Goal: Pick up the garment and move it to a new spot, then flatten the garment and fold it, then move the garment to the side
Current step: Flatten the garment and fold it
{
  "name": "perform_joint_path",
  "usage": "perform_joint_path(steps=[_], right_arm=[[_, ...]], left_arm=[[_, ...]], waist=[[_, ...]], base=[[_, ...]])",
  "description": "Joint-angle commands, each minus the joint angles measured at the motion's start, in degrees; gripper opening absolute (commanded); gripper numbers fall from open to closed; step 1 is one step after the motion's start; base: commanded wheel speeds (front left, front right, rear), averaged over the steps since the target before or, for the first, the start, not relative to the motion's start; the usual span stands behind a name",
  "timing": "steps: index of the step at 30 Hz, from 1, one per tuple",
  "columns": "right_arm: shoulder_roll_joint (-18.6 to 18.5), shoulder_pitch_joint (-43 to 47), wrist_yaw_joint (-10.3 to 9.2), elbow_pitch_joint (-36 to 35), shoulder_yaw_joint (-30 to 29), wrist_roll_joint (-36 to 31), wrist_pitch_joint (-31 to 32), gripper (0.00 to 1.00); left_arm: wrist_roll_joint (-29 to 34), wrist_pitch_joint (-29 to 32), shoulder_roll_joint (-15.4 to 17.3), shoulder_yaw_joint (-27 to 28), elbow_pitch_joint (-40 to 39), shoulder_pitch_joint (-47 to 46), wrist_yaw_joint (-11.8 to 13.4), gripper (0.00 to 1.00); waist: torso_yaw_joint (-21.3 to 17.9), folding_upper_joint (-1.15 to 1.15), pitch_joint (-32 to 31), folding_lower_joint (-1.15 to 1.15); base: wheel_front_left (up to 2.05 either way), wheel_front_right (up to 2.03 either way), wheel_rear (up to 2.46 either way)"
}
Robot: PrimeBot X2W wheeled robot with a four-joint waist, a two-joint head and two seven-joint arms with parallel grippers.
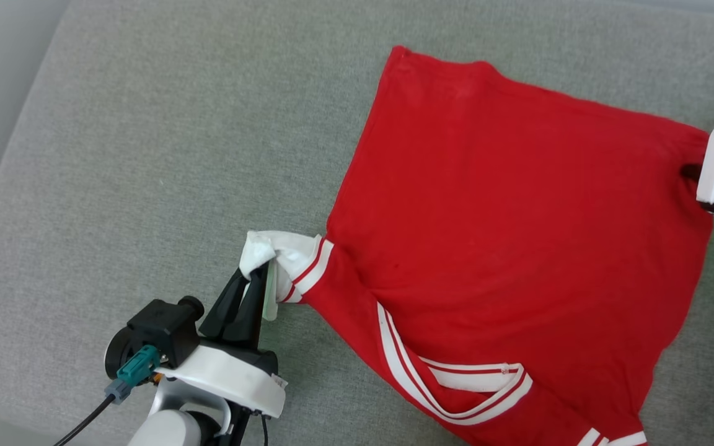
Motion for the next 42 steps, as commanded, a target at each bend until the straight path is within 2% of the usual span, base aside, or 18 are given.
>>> perform_joint_path(steps=[1,9,14,17,24,27,28,31,32,33,34,38,42], right_arm=[[-1.3,1.1,-0.02,-0.7,1.1,0.3,-0.6,0.00],[-7.2,5.0,-0.03,-7.9,6.3,3.7,-2.5,0.00],[-11.0,13.7,-0.03,-15.7,8.2,6.9,0.2,0.00],[-12.0,20.9,-0.02,-20.6,7.5,8.6,2.2,0.00],[-9.4,40.6,-0.02,-30.8,3.8,9.7,7.6,0.00],[-7.0,48.1,-0.02,-32.7,2.6,10.2,8.8,0.00],[-5.1,52.3,-0.03,-33.1,1.8,10.5,9.0,0.00],[-2.3,57.5,-0.03,-32.8,1.7,10.3,8.9,0.02],[-1.2,58.6,-0.02,-32.9,1.7,10.8,8.2,0.29],[-0.7,59.4,-0.02,-33.0,1.7,10.7,7.4,0.93],[-0.1,60.1,-0.02,-33.0,1.8,10.7,6.8,1.00],[1.6,59.8,-0.02,-33.7,0.8,10.3,0.7,1.00],[1.5,55.5,-0.02,-34.7,0.0,9.2,-10.8,1.00]], left_arm=[[-0.2,0.1,0.3,0.1,0.5,0.5,0.2,0.00],[-1.2,1.3,1.4,0.6,2.4,3.7,1.2,0.00],[-2.0,2.3,2.3,1.6,2.7,7.0,2.7,0.00],[-2.6,2.8,2.7,2.2,2.6,9.2,3.7,0.00],[-3.5,3.8,4.0,3.5,2.7,13.1,5.3,0.00],[-3.9,4.0,4.4,3.9,3.1,14.2,5.7,0.00],[-4.1,4.1,4.5,4.1,3.5,14.3,5.9,0.00],[-4.4,4.4,4.8,4.3,3.9,14.5,6.0,0.00],[-4.6,4.5,4.9,4.4,4.1,14.7,6.0,0.00],[-4.7,4.5,5.0,4.4,4.2,14.7,6.1,0.00],[-4.7,4.6,5.0,4.5,4.2,14.9,6.1,0.00],[-4.5,4.9,5.5,4.4,4.3,15.1,6.3,0.00],[-4.4,5.1,5.7,4.2,4.4,14.5,6.3,0.00]], waist=[[-0.1,0.00,-1.7,-0.01],[-1.9,0.00,-9.5,-0.01],[-5.0,0.00,-15.4,-0.01],[-7.4,0.00,-18.2,-0.01],[-12.8,0.00,-22.5,-0.01],[-14.7,0.00,-23.2,-0.01],[-15.6,0.00,-23.4,-0.01],[-16.8,0.00,-23.5,-0.01],[-17.1,0.00,-23.5,-0.01],[-17.4,0.00,-23.5,-0.01],[-17.8,0.00,-23.5,-0.01],[-18.7,0.00,-23.4,-0.01],[-18.9,0.00,-22.9,-0.01]], base=[[0.00,0.00,0.00],[0.00,0.00,0.00],[0.00,0.00,0.00],[0.00,0.00,0.00],[0.00,0.00,0.00],[0.00,0.00,0.00],[0.00,0.00,0.00],[0.00,0.00,0.00],[0.00,0.00,0.00],[0.00,0.00,0.00],[0.00,0.00,0.00],[0.00,0.00,0.00],[0.00,0.00,0.00]])
